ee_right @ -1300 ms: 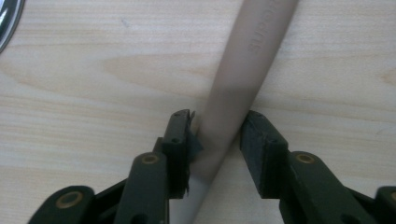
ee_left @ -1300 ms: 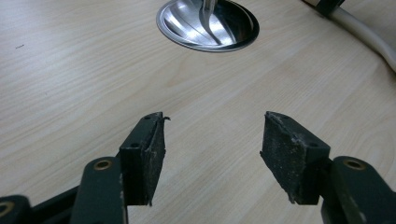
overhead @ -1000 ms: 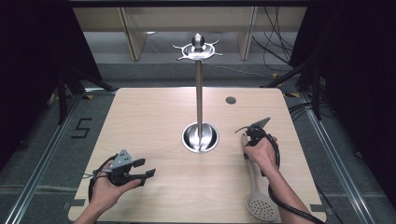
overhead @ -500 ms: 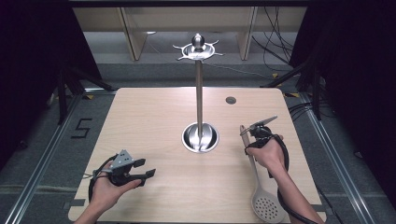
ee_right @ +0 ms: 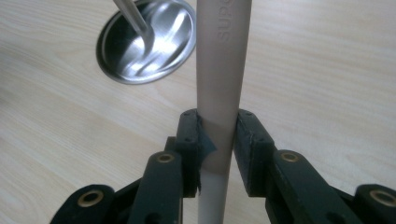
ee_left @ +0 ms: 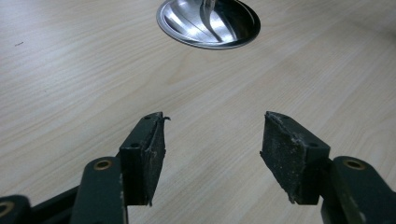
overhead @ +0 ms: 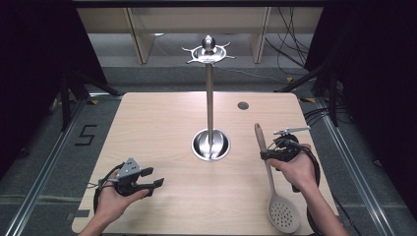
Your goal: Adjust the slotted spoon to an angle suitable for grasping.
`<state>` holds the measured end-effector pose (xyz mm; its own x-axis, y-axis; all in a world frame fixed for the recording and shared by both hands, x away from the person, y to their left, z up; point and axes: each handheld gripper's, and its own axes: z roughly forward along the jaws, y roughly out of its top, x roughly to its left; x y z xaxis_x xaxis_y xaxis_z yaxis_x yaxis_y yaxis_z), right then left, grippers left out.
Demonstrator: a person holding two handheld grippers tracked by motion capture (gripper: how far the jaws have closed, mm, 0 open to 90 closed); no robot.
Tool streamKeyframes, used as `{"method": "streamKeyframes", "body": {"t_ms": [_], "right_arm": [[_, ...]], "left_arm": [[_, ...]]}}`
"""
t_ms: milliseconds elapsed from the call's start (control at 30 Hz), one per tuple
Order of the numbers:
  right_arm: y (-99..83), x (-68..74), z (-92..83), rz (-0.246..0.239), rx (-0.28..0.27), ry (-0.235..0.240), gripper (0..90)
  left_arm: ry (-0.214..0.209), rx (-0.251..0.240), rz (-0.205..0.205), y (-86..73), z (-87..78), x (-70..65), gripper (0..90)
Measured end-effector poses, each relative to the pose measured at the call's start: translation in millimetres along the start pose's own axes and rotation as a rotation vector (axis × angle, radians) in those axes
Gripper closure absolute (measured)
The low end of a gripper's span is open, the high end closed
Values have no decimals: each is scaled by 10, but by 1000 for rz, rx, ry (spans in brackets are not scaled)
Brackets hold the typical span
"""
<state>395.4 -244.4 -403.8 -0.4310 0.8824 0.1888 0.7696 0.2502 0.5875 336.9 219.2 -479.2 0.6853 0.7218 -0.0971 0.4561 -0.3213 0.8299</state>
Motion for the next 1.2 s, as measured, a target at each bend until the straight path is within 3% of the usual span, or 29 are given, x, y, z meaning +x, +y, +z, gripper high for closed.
{"method": "streamKeyframes", "body": {"t_ms": [133, 200, 233, 333, 367, 433, 467, 500, 533, 600, 633, 667, 733, 767, 833, 867, 933, 967, 1000, 1067, 1100, 1200], "right_arm": [[-48, 53, -98, -5, -37, 3, 731], [-69, 49, -119, -54, -97, 24, 731], [-87, 93, -146, -28, -99, 22, 731], [-122, 105, -207, -57, -125, 32, 731], [-128, 127, -216, -29, -140, 43, 731], [-139, 97, -246, -103, -180, 33, 731], [-154, 121, -256, -81, -181, 56, 731], [-167, 125, -266, -89, -188, 69, 730], [-172, 102, -264, -132, -206, 76, 730], [-194, 128, -274, -112, -207, 85, 731], [-199, 113, -273, -148, -227, 83, 730], [-220, 147, -286, -114, -215, 100, 730], [-244, 146, -293, -144, -247, 115, 730], [-257, 132, -301, -186, -285, 101, 730], [-270, 158, -303, -158, -285, 126, 730], [-280, 150, -332, -189, -287, 124, 730], [-302, 179, -339, -177, -312, 137, 730], [-301, 164, -355, -204, -323, 131, 730], [-317, 185, -376, -181, -320, 135, 730], [-321, 169, -388, -213, -352, 135, 731], [-335, 185, -393, -194, -365, 146, 731], [-341, 171, -403, -221, -419, 158, 731]], "left_arm": [[2, 0, 1, 0, 0, -2, 387], [2, 0, 2, 0, 0, -3, 387], [2, 0, 1, 0, -1, -3, 387], [2, -1, 0, -1, 1, -4, 387], [1, -3, -3, -1, 4, -7, 387], [1, -3, -3, -1, 4, -7, 387], [2, -4, -3, -1, 3, -7, 387], [2, -3, -3, -2, 3, -7, 387], [5, 3, 9, 0, 0, 3, 387], [3, -1, -1, -2, 2, -4, 387], [3, 0, 1, -1, 0, -3, 387], [3, 1, 1, -1, -1, -3, 387], [6, -8, -4, -4, 7, -10, 386], [6, -7, -3, -4, 8, -11, 386], [11, 2, 21, 0, 3, 6, 386], [12, 1, 21, -1, 4, 7, 386], [3, -2, -3, -4, 6, -9, 386], [3, -2, -3, -4, 6, -9, 386], [2, 2, 0, -2, 4, -7, 386], [13, -6, -1, -5, 8, -16, 386], [7, -3, 0, -4, 8, -12, 386], [3, 2, 2, -3, 7, -9, 386]]}}
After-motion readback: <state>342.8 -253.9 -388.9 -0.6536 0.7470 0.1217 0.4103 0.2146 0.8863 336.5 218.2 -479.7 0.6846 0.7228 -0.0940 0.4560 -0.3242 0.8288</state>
